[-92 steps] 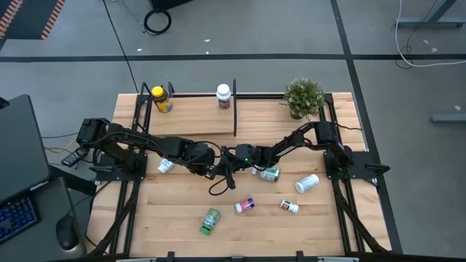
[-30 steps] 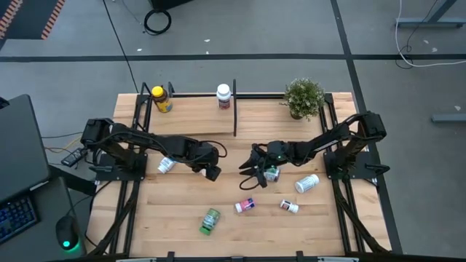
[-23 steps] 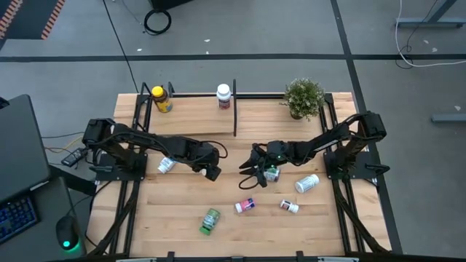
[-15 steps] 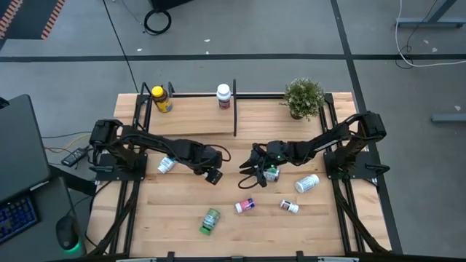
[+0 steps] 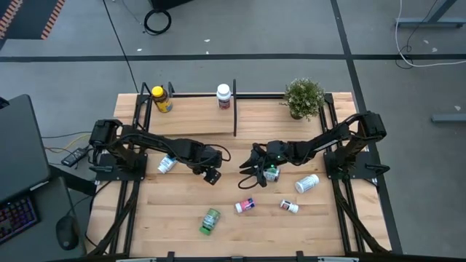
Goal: Pick and place medicine bottles onto shelf by color
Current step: Put the orange medicine bottle on the shelf
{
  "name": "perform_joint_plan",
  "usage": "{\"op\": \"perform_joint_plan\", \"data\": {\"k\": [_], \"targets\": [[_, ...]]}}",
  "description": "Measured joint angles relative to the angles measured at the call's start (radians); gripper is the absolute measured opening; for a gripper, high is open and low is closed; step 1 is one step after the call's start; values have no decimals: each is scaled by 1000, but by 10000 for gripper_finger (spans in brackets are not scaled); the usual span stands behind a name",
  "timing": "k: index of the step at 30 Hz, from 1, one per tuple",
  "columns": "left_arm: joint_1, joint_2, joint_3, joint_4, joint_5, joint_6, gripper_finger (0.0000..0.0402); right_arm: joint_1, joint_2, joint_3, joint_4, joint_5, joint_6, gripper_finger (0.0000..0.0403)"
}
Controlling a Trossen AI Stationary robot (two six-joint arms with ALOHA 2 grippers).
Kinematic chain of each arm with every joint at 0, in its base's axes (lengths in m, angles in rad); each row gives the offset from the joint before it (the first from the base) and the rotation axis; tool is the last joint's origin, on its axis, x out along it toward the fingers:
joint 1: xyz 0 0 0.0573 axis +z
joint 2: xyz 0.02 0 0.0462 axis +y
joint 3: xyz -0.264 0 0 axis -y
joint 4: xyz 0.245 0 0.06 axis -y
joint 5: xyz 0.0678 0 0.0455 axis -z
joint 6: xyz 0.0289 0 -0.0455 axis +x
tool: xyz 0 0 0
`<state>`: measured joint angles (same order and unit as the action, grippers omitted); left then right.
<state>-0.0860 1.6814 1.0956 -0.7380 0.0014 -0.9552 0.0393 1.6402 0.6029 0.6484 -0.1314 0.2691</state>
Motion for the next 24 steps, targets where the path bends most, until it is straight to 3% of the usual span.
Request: {"op": "perform_joint_plan", "data": {"k": [4,13,18,24], "targets": [[5,3,92,-152,-24,84,270,-8,0,0,0,0,0,116],[34,3,169,-228,-30,143,248,-17,0,0,0,0,1,116],[34,17,168,-228,-20,156,266,-17,0,0,0,0,1,116],[33,36,168,-215,9,154,314,-17,1,1,-5,0,1,117]]}}
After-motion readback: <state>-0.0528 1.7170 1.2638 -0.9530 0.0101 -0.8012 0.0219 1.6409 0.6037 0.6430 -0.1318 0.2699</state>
